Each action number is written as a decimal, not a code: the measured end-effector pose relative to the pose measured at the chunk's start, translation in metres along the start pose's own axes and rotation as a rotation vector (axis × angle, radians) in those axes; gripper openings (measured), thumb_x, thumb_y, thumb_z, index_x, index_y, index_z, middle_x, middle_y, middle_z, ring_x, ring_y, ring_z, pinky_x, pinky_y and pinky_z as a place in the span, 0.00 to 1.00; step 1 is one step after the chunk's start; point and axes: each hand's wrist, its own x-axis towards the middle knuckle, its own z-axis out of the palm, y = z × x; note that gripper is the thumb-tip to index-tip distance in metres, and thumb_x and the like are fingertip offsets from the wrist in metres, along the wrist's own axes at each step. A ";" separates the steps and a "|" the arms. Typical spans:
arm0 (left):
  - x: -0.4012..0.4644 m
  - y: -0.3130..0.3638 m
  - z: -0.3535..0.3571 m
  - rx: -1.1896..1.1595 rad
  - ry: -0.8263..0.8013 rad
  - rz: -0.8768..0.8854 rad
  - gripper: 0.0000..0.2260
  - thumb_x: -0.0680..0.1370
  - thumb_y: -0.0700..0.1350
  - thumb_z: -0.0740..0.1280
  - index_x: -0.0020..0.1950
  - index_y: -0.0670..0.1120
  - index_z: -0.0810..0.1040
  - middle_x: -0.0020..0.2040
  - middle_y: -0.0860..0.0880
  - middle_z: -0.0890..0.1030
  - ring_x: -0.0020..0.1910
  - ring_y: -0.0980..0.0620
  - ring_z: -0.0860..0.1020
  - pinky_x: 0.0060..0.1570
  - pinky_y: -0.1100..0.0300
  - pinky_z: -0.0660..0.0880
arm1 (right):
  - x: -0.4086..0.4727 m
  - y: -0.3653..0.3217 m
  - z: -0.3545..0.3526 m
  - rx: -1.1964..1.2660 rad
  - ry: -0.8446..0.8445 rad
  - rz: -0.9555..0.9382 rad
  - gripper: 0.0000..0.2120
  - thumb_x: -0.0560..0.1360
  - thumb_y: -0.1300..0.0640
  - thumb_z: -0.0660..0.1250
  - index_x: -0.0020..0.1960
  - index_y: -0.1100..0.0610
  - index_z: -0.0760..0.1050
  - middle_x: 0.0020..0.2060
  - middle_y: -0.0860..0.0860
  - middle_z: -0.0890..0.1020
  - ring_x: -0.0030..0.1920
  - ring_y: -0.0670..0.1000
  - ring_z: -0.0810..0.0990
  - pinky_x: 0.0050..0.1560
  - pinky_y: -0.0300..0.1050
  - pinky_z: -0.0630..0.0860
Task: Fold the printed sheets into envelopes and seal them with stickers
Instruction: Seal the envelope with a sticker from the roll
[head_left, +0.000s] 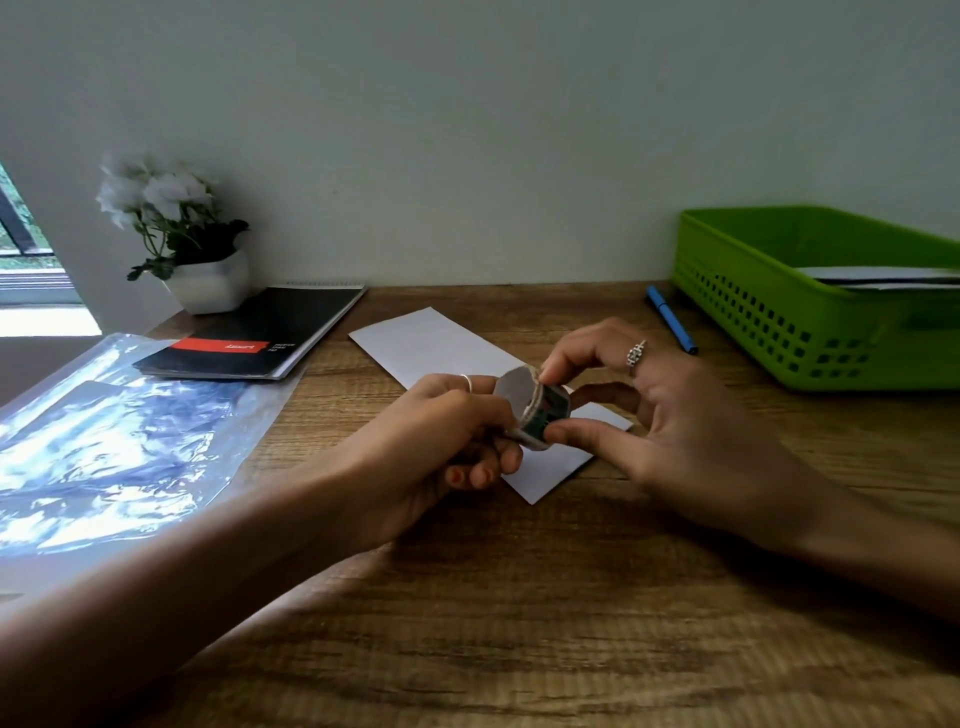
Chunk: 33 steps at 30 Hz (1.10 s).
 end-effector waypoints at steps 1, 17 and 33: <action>0.000 0.000 0.000 0.008 0.003 0.000 0.10 0.80 0.39 0.56 0.54 0.41 0.76 0.28 0.46 0.75 0.19 0.58 0.67 0.16 0.71 0.62 | 0.000 0.000 -0.001 0.014 -0.014 0.014 0.13 0.69 0.59 0.73 0.51 0.49 0.75 0.49 0.40 0.77 0.55 0.42 0.77 0.58 0.41 0.75; -0.001 0.001 0.002 0.062 -0.008 0.002 0.09 0.80 0.41 0.57 0.51 0.41 0.76 0.26 0.47 0.75 0.19 0.57 0.67 0.16 0.70 0.61 | 0.001 0.000 -0.002 0.153 -0.050 0.104 0.11 0.70 0.61 0.72 0.46 0.50 0.73 0.47 0.42 0.78 0.53 0.43 0.79 0.56 0.36 0.75; -0.004 -0.001 0.011 0.073 0.055 0.020 0.14 0.80 0.46 0.56 0.44 0.43 0.79 0.27 0.45 0.79 0.19 0.57 0.71 0.17 0.70 0.63 | -0.004 -0.007 0.000 0.025 0.051 0.051 0.15 0.68 0.50 0.72 0.53 0.49 0.76 0.48 0.41 0.81 0.52 0.38 0.79 0.53 0.32 0.76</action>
